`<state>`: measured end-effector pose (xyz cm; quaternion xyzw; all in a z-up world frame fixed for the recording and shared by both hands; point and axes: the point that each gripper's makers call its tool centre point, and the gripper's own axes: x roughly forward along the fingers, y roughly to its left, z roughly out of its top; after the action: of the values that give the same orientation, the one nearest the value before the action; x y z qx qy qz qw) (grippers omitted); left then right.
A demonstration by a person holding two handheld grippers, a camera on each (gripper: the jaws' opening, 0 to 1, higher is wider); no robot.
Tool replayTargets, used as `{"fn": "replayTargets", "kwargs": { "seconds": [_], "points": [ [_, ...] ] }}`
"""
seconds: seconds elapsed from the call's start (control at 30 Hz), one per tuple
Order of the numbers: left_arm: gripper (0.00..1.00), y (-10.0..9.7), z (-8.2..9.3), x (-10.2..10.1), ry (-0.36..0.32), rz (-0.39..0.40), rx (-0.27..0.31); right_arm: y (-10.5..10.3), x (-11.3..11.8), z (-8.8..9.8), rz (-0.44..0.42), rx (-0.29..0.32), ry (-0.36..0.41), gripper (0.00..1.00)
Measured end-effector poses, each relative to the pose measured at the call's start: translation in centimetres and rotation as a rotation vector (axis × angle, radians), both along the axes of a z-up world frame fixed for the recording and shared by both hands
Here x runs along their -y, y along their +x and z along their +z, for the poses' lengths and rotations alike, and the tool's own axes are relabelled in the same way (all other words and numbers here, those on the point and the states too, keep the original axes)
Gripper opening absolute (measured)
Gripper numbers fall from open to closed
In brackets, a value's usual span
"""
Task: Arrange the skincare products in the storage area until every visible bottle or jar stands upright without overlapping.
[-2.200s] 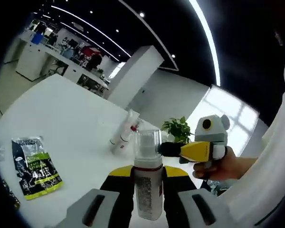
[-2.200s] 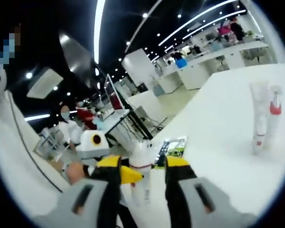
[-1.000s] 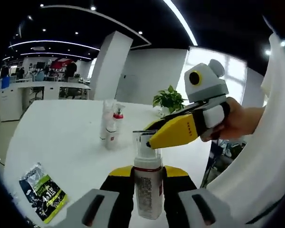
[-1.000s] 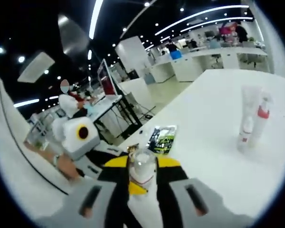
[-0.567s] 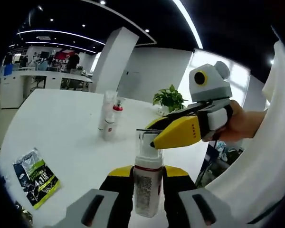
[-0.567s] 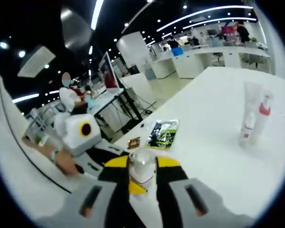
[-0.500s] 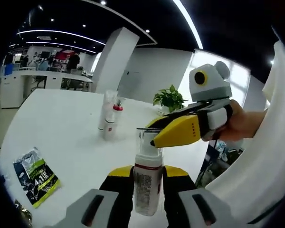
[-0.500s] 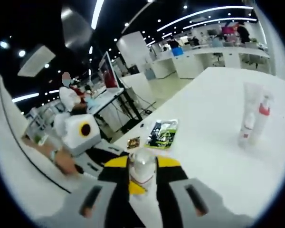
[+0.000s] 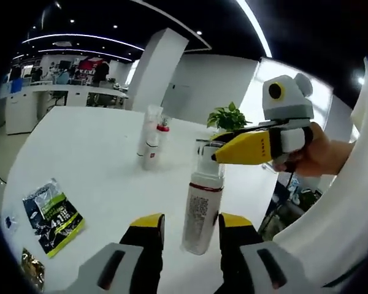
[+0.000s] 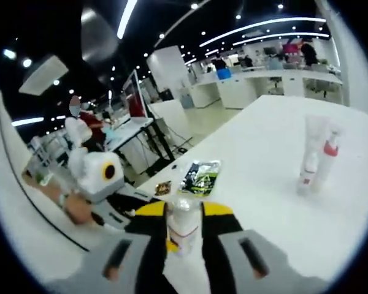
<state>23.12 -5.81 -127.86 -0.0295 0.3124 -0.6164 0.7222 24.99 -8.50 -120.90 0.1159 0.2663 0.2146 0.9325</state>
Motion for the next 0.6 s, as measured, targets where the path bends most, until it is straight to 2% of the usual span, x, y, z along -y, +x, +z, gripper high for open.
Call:
{"fn": "replayTargets", "kwargs": {
  "seconds": [0.27, 0.4, 0.6],
  "points": [
    [0.38, 1.0, -0.3, 0.0, 0.011, 0.009, -0.023, -0.2, 3.0, -1.4, -0.07, 0.004, -0.057, 0.18],
    [0.38, 1.6, -0.7, -0.5, 0.049, 0.01, 0.029, -0.5, 4.4, -2.4, -0.102, -0.006, -0.074, 0.18],
    [0.38, 2.3, -0.7, -1.3, 0.052, 0.043, 0.013, -0.2, 6.3, -2.8, -0.144, -0.016, -0.085, 0.18]
  ]
}}
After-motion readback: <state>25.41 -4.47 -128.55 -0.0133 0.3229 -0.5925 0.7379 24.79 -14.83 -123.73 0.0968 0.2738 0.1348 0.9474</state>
